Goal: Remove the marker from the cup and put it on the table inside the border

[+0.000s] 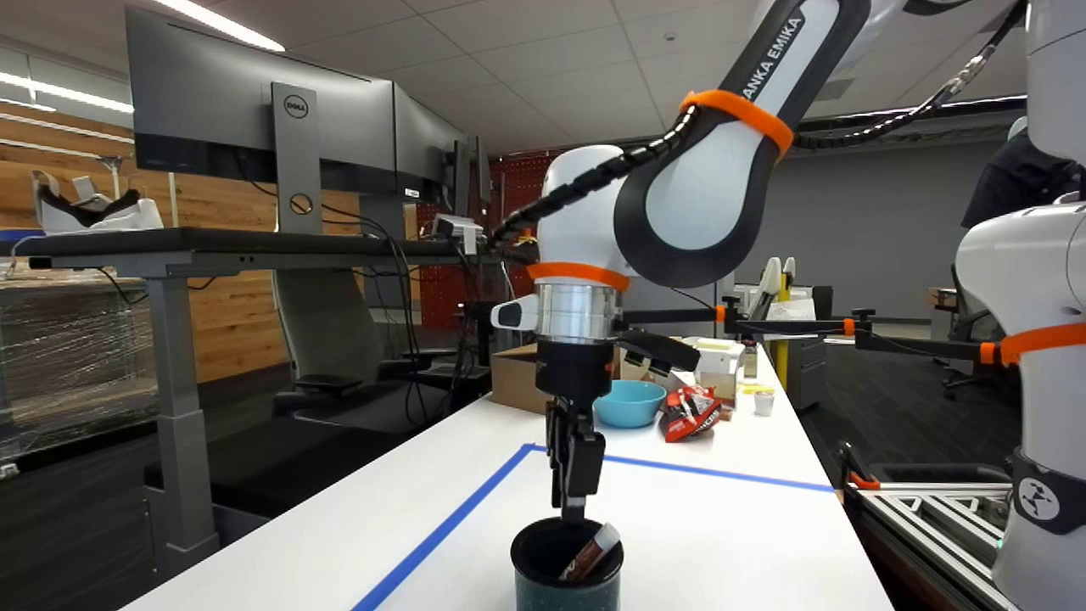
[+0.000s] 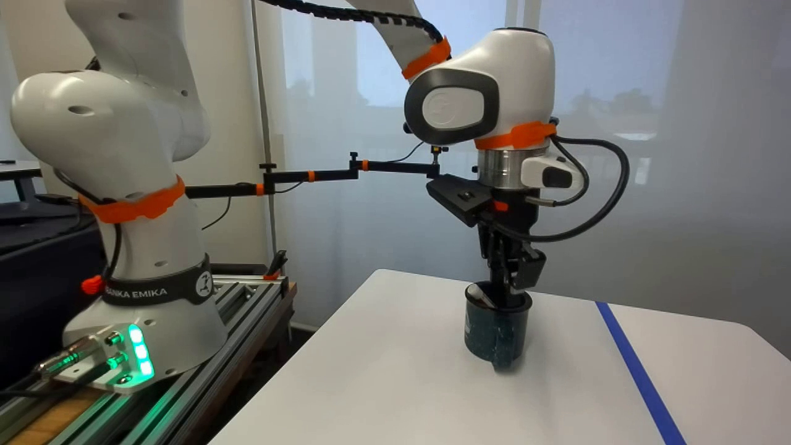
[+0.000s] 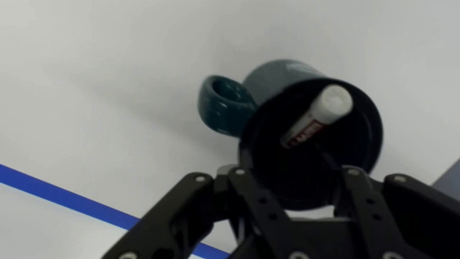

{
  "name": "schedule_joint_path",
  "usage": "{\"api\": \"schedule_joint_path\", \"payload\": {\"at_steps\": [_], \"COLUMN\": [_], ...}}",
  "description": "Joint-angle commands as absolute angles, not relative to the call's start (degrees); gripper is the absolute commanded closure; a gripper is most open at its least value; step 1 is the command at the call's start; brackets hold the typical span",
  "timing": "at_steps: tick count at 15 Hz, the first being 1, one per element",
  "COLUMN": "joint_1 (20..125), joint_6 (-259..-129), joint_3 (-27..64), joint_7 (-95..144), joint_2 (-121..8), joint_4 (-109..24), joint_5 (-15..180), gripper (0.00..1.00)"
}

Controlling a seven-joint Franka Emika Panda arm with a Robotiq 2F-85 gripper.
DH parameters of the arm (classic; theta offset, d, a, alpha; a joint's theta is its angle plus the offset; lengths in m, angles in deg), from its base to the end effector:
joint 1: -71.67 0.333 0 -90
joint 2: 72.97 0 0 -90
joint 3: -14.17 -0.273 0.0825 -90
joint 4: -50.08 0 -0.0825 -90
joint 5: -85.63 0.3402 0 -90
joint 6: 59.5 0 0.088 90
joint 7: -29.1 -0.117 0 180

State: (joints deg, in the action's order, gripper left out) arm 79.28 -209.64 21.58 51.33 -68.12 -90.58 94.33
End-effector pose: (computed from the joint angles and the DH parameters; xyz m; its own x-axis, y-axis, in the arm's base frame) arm 0.4630 -0.0018 0.2551 0.9611 0.2574 0.0998 0.2624 -0.9641 -0.0402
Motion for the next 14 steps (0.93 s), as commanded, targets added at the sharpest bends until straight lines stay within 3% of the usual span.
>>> {"api": "schedule_joint_path", "payload": {"at_steps": [1, 3, 4, 14], "joint_1": [75.22, 74.1, 74.11, 74.08], "joint_6": [-208.99, -209.01, -209.02, -209.03], "joint_3": [18.39, 17.18, 16.77, 16.41], "joint_7": [49.83, 50.22, 50.23, 50.25], "joint_2": [-68.22, -68.1, -68.05, -68.04], "joint_4": [-90.44, -90.44, -90.44, -90.44], "joint_5": [92.55, 92.74, 92.79, 92.83], "gripper": [0.47, 0.31, 0.28, 0.28]}}
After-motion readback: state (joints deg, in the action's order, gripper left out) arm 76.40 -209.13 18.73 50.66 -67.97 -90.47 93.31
